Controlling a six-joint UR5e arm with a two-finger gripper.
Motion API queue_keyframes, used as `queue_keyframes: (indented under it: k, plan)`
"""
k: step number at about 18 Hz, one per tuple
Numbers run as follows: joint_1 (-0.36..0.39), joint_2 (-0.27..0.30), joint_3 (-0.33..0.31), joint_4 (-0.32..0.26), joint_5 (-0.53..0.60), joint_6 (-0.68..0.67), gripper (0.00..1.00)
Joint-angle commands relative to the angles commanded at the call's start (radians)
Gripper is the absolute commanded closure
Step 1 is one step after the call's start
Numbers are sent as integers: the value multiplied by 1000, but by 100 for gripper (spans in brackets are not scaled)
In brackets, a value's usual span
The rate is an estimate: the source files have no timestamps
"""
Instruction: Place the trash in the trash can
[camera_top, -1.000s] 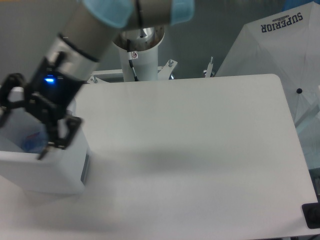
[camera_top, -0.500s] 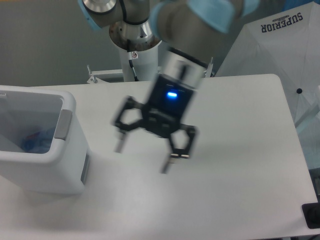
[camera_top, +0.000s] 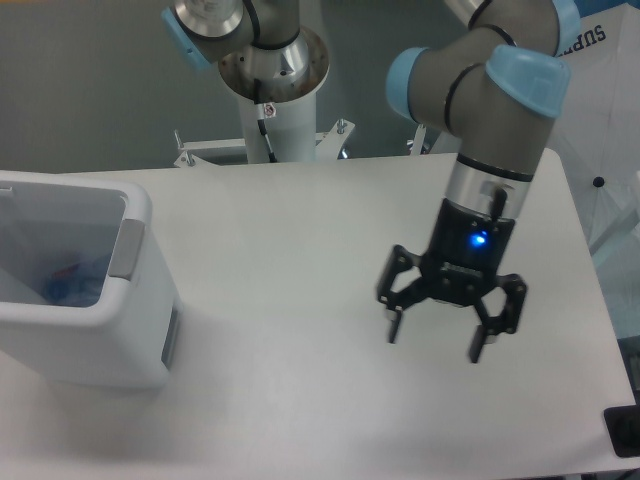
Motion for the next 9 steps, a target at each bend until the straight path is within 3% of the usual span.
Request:
queue_keyframes:
  k: [6, 9]
  plan:
    - [-11, -11, 0, -130, 180, 307, 0]
    - [-34, -9, -21, -170, 249, 381, 0]
